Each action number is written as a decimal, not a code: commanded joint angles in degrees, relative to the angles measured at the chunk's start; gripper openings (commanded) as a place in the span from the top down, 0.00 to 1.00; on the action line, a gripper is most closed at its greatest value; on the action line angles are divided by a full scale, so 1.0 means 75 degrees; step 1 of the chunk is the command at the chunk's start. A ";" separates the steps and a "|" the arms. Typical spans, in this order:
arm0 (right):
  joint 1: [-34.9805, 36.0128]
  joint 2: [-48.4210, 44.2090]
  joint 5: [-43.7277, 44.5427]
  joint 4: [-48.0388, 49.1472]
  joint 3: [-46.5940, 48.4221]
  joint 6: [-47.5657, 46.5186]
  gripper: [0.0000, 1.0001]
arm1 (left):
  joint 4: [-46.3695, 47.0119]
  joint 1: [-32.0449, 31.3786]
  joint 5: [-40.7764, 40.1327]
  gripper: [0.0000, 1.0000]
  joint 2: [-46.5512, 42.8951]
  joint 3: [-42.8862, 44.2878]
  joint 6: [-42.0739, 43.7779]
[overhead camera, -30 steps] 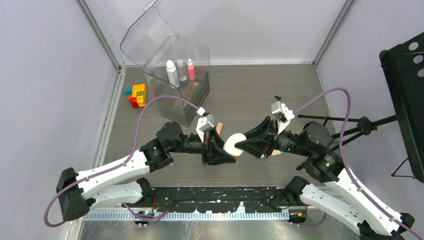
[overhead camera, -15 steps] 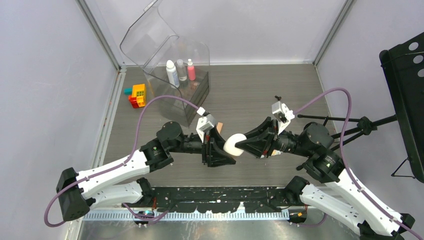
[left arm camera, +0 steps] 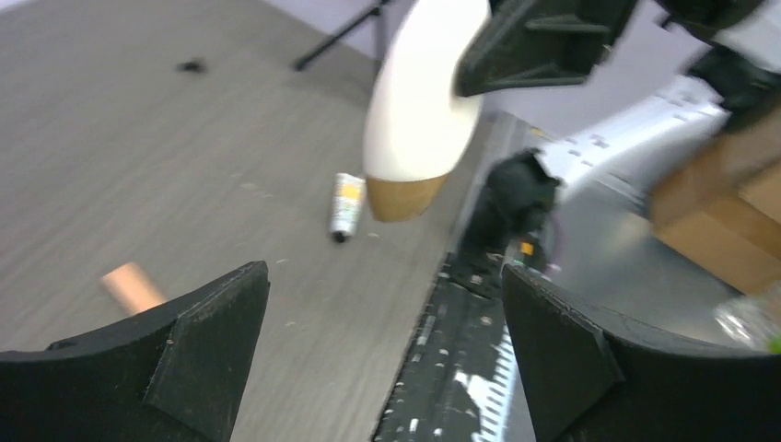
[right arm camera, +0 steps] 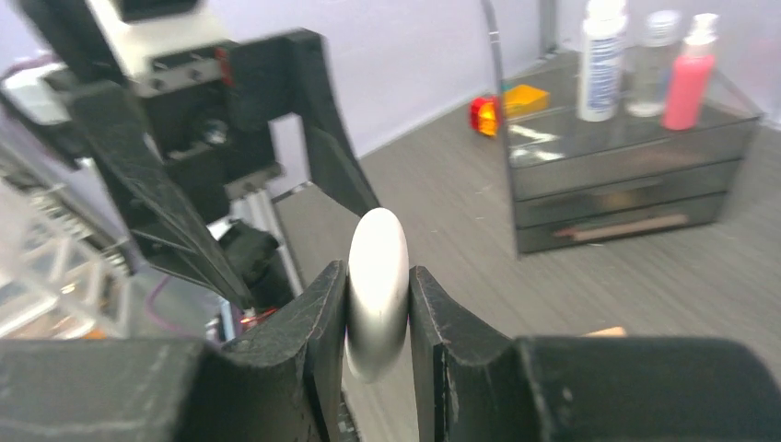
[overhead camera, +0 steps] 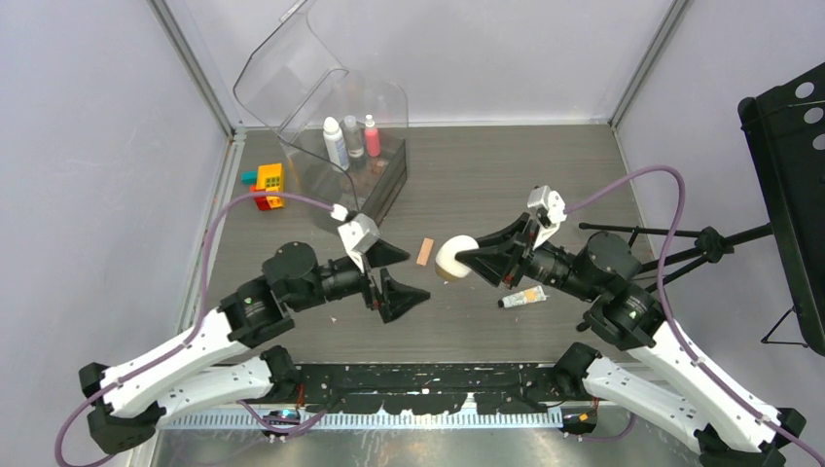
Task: Organize the makeup
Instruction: Place the makeup in the storage box.
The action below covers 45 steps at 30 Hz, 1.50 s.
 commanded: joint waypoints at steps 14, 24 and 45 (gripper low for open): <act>-0.0136 0.5399 0.1508 0.2963 0.2536 -0.2571 1.00 | -0.5195 0.0084 -0.5810 0.00 -0.2111 0.2117 0.0876; -0.0700 0.8323 0.0626 0.2843 0.5278 -0.2443 1.00 | -0.5777 0.0083 -0.6409 0.00 -0.2548 0.1959 0.0970; -0.1010 1.1389 -0.0459 0.2937 0.8042 -0.3166 1.00 | -0.5890 0.0085 -0.6336 0.00 -0.2841 0.1406 0.1157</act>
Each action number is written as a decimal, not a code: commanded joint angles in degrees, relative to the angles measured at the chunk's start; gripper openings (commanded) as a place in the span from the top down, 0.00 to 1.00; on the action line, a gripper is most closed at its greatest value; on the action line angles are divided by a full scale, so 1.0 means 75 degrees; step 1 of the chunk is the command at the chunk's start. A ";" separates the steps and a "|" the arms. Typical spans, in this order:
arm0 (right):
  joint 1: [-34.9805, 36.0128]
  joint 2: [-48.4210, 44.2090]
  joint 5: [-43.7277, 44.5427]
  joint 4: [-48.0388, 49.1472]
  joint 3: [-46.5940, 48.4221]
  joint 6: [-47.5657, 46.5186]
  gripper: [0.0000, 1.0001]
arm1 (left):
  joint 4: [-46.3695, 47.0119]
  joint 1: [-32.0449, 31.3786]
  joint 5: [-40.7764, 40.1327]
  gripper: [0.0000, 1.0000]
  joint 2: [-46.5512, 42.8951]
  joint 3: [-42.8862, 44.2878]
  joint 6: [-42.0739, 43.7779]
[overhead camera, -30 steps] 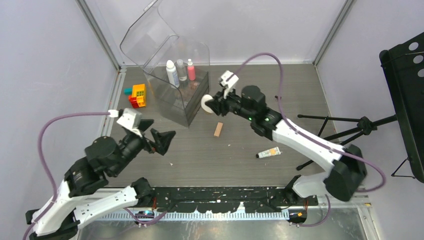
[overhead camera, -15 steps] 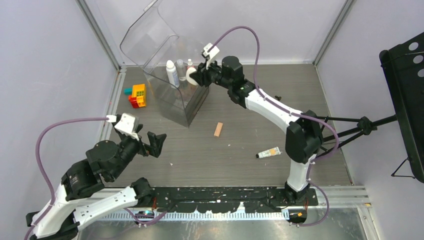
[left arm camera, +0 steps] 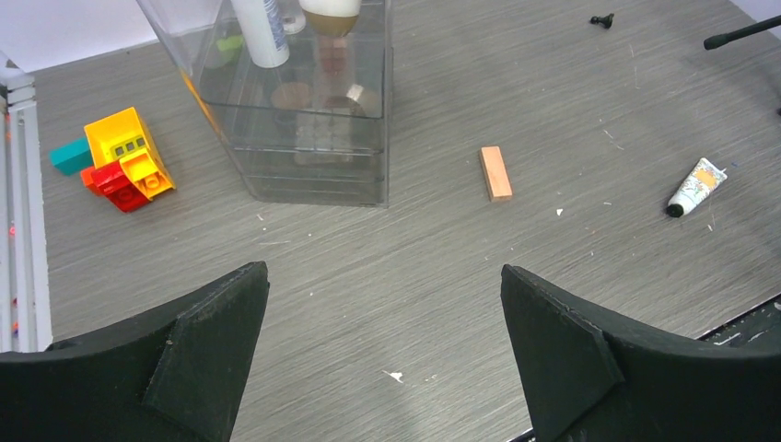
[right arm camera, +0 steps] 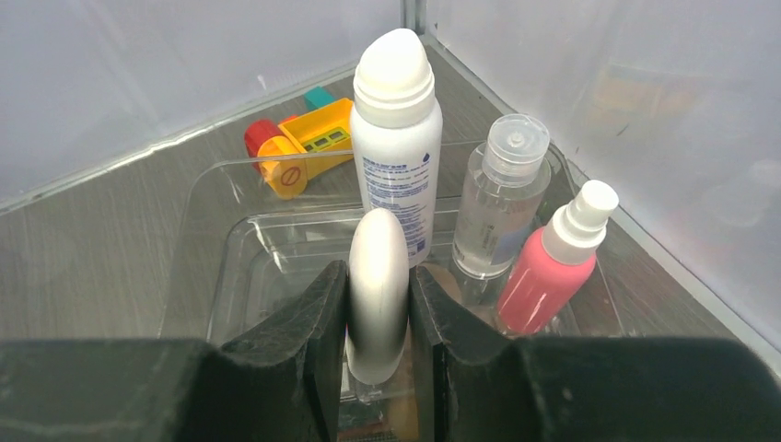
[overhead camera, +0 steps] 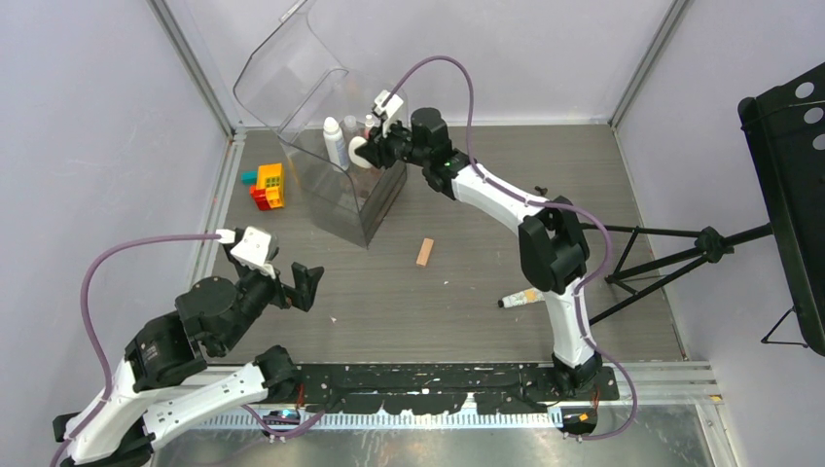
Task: Organize the makeup
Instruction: Place the makeup in the storage box.
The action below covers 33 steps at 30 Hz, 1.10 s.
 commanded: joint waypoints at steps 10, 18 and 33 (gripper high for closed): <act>-0.0092 0.0789 -0.0448 0.0350 0.1141 -0.1333 1.00 | -0.0150 0.0016 -0.0086 0.00 -0.0426 -0.0082 0.0023; -0.0091 0.1120 -0.0314 -0.0107 0.1635 -0.1876 1.00 | -0.0221 0.0012 -0.0039 0.00 -0.0596 -0.0099 -0.0059; -0.0089 0.1456 -0.0194 0.0096 0.1681 -0.1945 0.99 | -0.0276 0.0011 -0.0068 0.00 -0.0733 -0.0108 -0.0089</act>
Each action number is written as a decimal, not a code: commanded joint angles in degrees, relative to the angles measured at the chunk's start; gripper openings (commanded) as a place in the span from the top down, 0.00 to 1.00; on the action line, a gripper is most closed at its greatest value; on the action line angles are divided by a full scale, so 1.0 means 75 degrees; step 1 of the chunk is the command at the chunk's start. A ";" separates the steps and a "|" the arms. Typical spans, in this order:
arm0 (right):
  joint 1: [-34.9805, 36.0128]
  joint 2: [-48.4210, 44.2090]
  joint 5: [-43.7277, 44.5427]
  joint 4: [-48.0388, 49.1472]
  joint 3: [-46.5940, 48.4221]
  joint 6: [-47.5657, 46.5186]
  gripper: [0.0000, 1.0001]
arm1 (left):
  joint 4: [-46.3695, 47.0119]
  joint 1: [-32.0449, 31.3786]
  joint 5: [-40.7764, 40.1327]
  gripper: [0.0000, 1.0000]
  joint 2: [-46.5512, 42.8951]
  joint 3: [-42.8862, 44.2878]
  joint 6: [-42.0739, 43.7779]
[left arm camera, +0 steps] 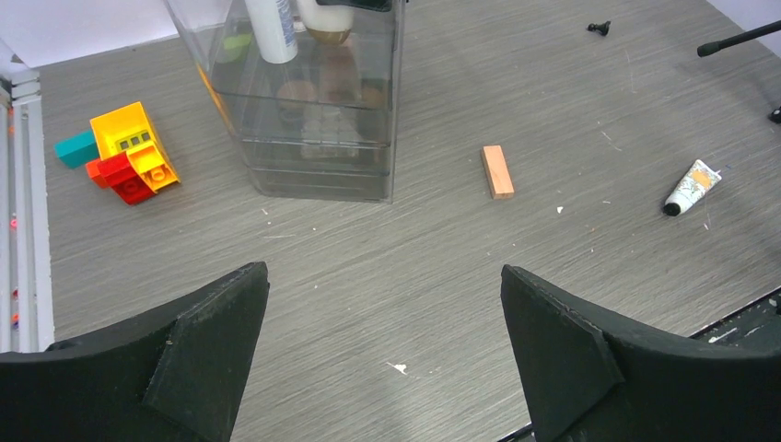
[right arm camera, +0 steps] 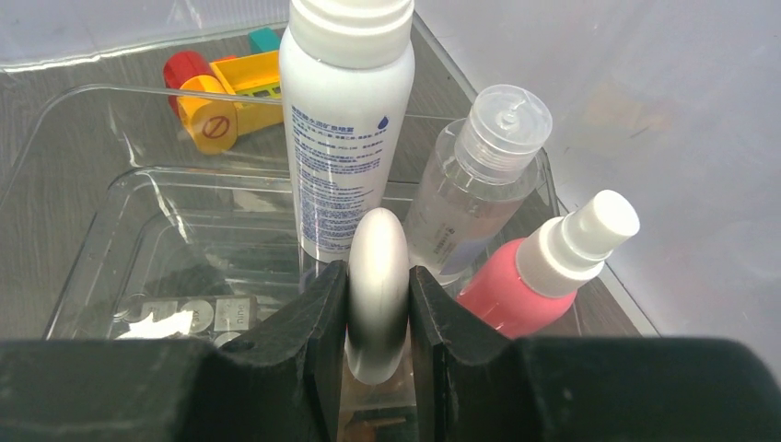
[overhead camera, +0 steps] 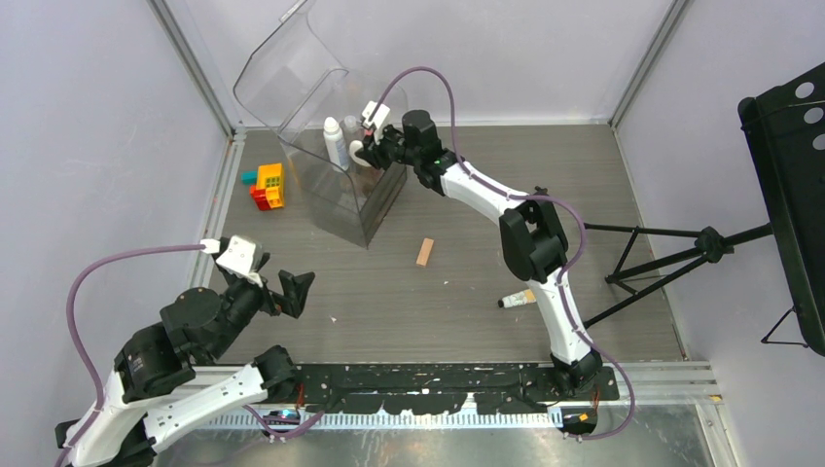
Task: Organize the makeup
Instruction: Place the makeup in the storage box.
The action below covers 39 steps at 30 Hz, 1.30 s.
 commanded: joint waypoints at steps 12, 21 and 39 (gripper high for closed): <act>-0.0017 -0.0070 0.0071 0.0672 0.0240 0.0070 0.76 | 0.0065 0.0008 -0.0010 0.00 -0.0037 -0.0032 -0.0060; -0.0014 -0.0130 0.0070 0.0804 0.0147 0.0166 0.55 | 0.0089 0.0010 -0.0035 0.00 -0.0046 -0.0062 -0.0066; -0.0016 -0.0488 0.0146 0.0697 0.0316 0.0297 0.47 | 0.0117 0.0008 0.0057 0.00 0.0008 -0.0038 -0.0117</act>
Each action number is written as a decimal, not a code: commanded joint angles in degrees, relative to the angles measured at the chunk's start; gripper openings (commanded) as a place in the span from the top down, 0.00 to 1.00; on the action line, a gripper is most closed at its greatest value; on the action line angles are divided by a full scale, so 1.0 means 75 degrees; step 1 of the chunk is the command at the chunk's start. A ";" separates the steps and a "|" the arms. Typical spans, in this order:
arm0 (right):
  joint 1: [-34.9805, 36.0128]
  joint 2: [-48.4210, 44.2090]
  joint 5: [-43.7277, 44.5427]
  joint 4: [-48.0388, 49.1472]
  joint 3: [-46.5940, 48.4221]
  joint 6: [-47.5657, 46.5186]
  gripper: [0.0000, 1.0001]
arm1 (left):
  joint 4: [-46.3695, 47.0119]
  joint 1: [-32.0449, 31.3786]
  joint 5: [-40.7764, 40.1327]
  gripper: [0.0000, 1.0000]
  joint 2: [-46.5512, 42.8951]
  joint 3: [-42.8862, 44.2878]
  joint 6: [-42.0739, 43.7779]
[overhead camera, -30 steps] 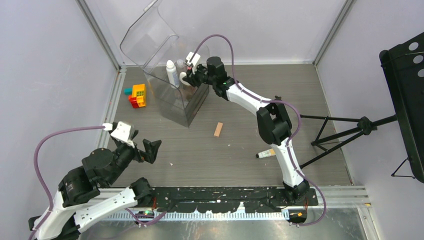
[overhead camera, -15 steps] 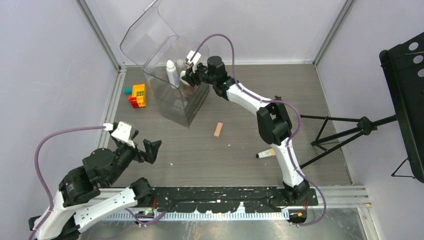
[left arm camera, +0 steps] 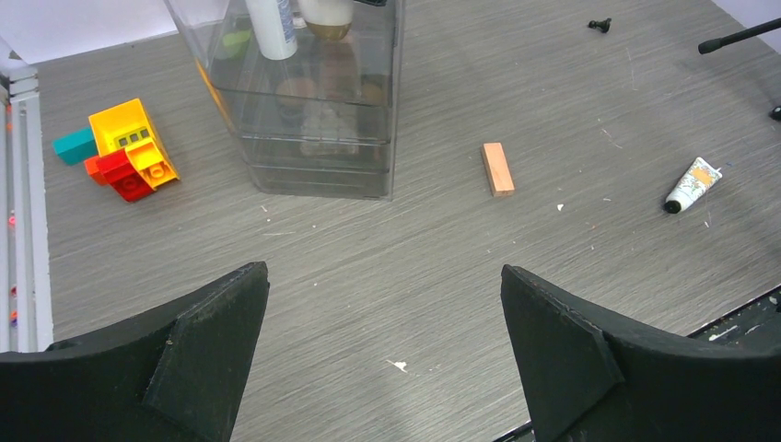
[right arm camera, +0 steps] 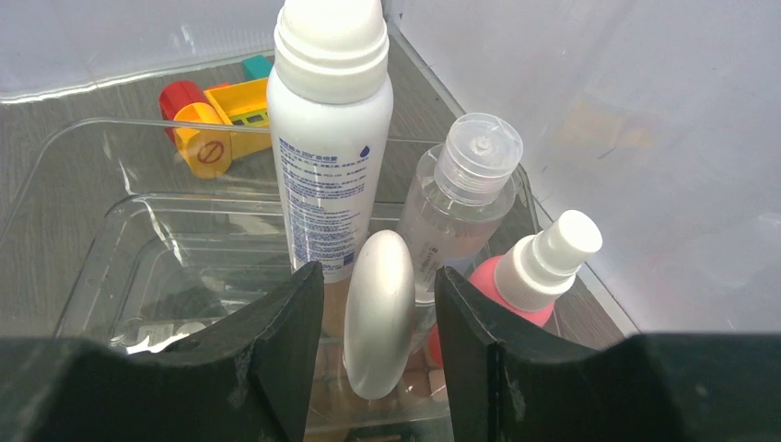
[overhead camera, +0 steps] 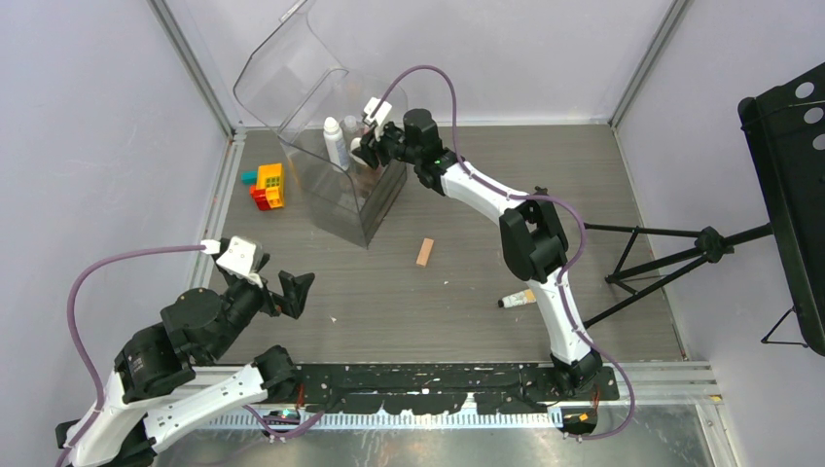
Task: Organize the makeup
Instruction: Place the makeup in the storage box.
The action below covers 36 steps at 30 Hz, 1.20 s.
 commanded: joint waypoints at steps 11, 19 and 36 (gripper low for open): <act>-0.0014 -0.0955 -0.0081 0.0241 0.0271 0.0096 0.45 | 0.0191 0.0009 0.0114 0.00 -0.0060 -0.0030 -0.0159; -0.0009 -0.1394 -0.0052 0.0351 0.0048 0.0070 0.43 | 0.0215 0.0008 0.0174 0.00 0.0013 -0.0009 -0.0192; -0.0011 -0.5621 0.2974 0.1484 -0.4347 0.3273 0.42 | 0.0727 0.0015 0.0432 0.00 0.1059 0.0049 -0.0221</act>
